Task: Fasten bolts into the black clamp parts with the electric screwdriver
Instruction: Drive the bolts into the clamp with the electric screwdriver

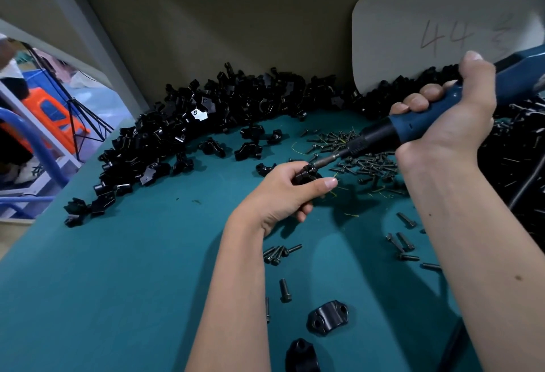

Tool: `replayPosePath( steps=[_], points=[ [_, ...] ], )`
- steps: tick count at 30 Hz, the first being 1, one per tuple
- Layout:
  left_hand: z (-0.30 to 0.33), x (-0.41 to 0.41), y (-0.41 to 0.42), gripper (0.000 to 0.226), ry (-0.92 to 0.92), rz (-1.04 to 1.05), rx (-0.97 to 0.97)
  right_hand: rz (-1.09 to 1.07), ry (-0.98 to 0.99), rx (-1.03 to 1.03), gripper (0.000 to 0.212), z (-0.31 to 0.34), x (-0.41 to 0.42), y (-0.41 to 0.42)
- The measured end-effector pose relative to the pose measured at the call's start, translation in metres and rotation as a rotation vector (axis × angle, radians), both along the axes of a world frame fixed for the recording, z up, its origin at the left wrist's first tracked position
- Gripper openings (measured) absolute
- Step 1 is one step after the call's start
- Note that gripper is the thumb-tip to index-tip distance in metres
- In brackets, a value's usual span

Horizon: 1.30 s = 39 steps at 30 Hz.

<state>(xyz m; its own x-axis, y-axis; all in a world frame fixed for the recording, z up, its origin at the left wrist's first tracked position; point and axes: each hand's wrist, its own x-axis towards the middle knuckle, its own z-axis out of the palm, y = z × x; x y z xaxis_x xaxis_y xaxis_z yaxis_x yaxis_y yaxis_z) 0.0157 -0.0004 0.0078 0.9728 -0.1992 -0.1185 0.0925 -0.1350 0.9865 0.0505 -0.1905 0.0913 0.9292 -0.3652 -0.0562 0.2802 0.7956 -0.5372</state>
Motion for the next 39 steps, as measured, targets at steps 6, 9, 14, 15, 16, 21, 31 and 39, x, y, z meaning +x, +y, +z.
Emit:
replayPosePath(
  steps=[6, 9, 14, 15, 16, 21, 31, 39],
  points=[
    [0.000, 0.000, 0.000, 0.027, 0.007, -0.039, 0.000, -0.010, 0.003, -0.032, 0.031, 0.001, 0.002, 0.000],
    [-0.002, 0.000, 0.002, 0.033, -0.001, -0.046, 0.027, -0.022, 0.014, -0.035, 0.034, 0.000, 0.003, 0.000],
    [-0.005, 0.001, 0.002, 0.036, 0.004, -0.059, 0.047, -0.031, 0.031, -0.034, 0.034, -0.002, 0.006, 0.000],
    [-0.005, 0.001, 0.002, 0.033, -0.005, -0.056, 0.051, -0.029, 0.032, -0.034, 0.033, -0.003, 0.006, 0.000],
    [-0.006, 0.002, 0.001, 0.032, -0.017, -0.051, 0.057, -0.026, 0.035, -0.030, 0.032, -0.003, 0.007, -0.001],
    [-0.008, 0.006, 0.001, 0.034, -0.056, 0.000, 0.102, -0.011, 0.049, -0.014, 0.028, -0.006, 0.008, -0.001],
    [-0.014, 0.011, -0.003, 0.033, -0.093, 0.050, 0.097, -0.019, 0.044, 0.008, 0.025, -0.007, 0.009, 0.000],
    [-0.017, 0.014, -0.002, 0.047, -0.144, 0.125, 0.159, -0.023, 0.046, 0.011, 0.027, -0.010, 0.008, 0.001]
  ],
)
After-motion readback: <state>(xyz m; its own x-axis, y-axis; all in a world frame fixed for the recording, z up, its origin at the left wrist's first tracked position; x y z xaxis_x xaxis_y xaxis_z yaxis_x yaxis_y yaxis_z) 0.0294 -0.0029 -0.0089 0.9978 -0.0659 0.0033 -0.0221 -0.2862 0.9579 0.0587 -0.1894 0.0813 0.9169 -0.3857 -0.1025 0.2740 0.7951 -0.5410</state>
